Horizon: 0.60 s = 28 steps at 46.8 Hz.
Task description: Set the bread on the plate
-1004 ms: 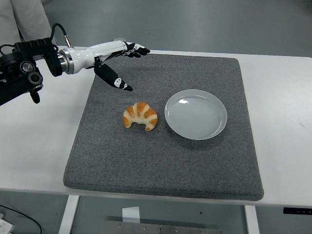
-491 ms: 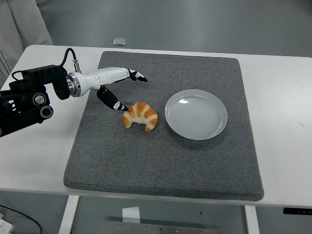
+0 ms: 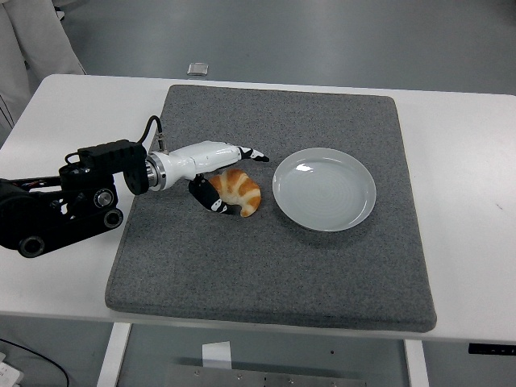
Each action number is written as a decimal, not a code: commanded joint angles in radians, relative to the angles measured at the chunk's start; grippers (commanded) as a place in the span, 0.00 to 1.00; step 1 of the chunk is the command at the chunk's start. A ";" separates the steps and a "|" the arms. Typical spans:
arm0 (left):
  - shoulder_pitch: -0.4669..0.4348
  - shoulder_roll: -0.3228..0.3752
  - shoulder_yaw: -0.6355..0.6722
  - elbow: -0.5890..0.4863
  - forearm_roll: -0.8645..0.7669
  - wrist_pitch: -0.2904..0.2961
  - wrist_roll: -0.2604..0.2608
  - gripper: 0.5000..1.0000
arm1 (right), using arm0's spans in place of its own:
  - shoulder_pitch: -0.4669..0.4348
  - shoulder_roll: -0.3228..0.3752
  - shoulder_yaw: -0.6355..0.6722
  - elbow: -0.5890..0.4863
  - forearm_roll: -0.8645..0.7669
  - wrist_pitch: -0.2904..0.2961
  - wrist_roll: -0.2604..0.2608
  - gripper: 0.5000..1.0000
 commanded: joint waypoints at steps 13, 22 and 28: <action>0.005 -0.034 0.001 0.045 0.003 0.003 0.000 1.00 | 0.000 0.000 0.000 0.000 0.000 0.000 0.000 0.86; 0.023 -0.048 -0.001 0.068 0.087 0.004 -0.003 1.00 | 0.000 0.000 0.000 0.000 0.000 0.000 0.000 0.86; 0.031 -0.060 -0.001 0.079 0.124 0.027 -0.005 0.99 | 0.000 0.000 0.000 0.000 0.000 0.000 0.000 0.86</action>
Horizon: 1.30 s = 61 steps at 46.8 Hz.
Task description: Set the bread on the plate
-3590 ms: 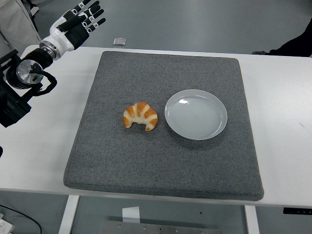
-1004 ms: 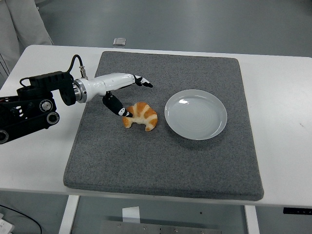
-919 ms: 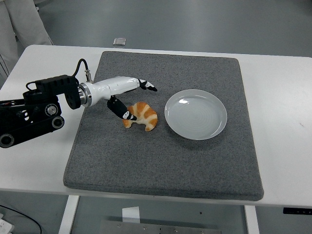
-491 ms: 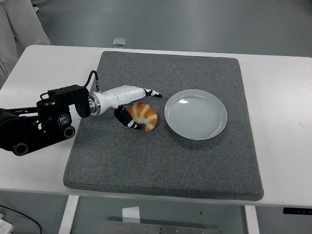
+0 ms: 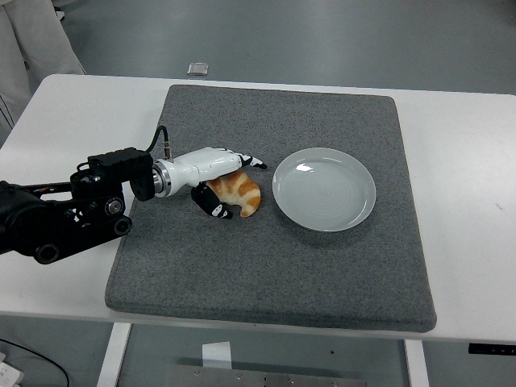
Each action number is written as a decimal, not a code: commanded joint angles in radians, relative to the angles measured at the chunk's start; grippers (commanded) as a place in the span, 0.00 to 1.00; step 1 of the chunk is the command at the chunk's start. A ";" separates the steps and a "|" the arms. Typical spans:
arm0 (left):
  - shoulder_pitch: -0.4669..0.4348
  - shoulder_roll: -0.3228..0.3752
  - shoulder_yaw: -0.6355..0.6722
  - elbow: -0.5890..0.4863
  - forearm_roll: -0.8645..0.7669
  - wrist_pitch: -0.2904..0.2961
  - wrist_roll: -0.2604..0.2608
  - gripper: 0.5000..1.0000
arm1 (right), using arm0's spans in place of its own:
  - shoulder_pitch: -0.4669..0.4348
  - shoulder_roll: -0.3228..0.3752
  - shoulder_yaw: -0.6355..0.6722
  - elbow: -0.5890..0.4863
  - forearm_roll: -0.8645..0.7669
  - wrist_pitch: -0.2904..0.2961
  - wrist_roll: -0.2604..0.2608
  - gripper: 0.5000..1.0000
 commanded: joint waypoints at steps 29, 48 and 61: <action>0.000 0.003 -0.002 -0.002 0.009 0.000 -0.009 0.46 | 0.000 0.000 0.000 0.000 0.000 0.000 0.000 0.86; -0.001 0.008 -0.001 -0.008 0.011 -0.014 -0.015 0.12 | 0.000 0.000 0.000 0.000 0.000 0.000 0.000 0.86; -0.023 0.042 -0.004 -0.042 0.011 -0.055 -0.021 0.00 | 0.000 0.000 0.000 0.000 0.000 0.000 0.000 0.86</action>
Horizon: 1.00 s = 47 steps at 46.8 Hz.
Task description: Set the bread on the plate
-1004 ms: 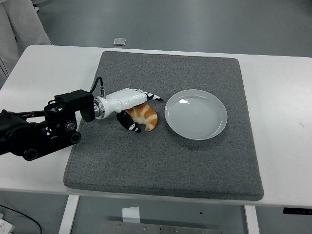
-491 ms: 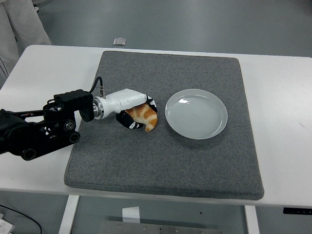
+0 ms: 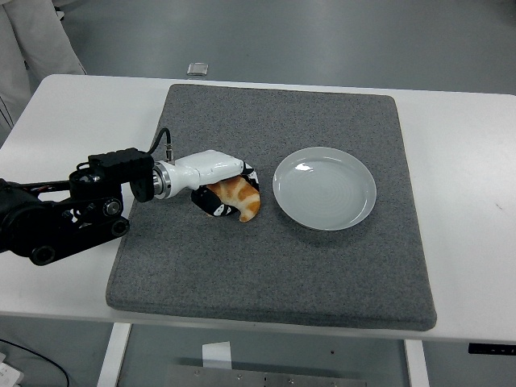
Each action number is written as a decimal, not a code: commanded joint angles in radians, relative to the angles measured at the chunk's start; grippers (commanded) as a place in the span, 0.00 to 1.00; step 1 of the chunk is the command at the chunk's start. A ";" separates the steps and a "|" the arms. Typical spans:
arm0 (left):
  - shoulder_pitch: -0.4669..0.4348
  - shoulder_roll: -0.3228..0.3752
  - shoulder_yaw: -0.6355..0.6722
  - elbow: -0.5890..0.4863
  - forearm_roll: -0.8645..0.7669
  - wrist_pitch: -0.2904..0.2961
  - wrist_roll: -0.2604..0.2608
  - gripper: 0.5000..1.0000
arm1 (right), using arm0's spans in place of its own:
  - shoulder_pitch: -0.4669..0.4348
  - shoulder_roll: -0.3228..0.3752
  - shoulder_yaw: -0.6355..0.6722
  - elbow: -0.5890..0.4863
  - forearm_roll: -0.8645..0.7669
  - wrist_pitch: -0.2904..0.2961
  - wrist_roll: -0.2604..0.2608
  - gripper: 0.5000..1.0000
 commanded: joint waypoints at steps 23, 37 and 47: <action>-0.205 0.043 -0.015 -0.002 -0.026 -0.059 -0.025 0.00 | 0.000 0.000 0.000 0.000 0.000 0.000 0.000 0.86; -0.310 0.034 -0.013 0.006 -0.100 -0.123 -0.036 0.00 | 0.000 0.000 0.000 0.000 0.000 0.000 0.000 0.86; -0.388 0.022 -0.012 0.048 -0.138 -0.165 -0.045 0.00 | 0.000 0.000 0.000 0.000 0.000 0.000 0.000 0.86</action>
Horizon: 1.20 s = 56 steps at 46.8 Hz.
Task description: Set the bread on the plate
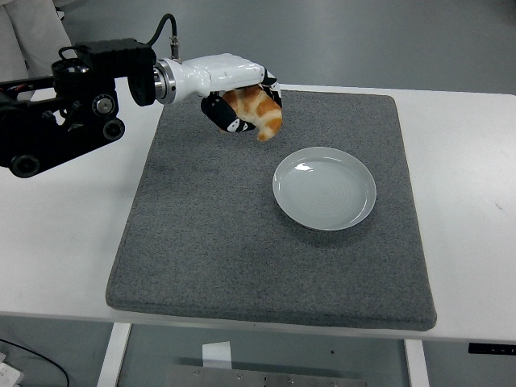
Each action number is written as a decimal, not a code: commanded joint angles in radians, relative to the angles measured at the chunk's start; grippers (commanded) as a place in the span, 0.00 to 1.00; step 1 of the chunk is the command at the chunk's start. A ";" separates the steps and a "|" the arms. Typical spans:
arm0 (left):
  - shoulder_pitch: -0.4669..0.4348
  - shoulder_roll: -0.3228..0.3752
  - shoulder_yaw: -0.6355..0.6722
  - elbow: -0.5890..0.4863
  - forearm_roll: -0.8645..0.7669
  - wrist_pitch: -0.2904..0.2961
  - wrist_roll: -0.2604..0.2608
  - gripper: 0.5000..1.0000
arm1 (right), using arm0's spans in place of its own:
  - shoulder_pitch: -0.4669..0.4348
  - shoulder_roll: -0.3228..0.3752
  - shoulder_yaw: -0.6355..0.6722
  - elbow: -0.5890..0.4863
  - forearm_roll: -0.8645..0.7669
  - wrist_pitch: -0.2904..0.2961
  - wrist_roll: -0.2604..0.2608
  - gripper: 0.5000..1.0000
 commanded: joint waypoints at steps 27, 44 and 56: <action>-0.105 -0.186 0.015 0.136 -0.044 -0.056 -0.020 0.00 | 0.000 0.000 0.000 0.000 0.000 0.000 0.000 0.86; -0.104 -0.307 0.020 0.218 -0.040 -0.058 -0.020 0.00 | 0.000 0.000 0.000 0.000 0.000 0.000 0.000 0.86; -0.099 -0.334 0.055 0.238 -0.032 -0.052 -0.023 0.00 | 0.000 0.000 0.000 0.000 0.000 0.000 0.000 0.86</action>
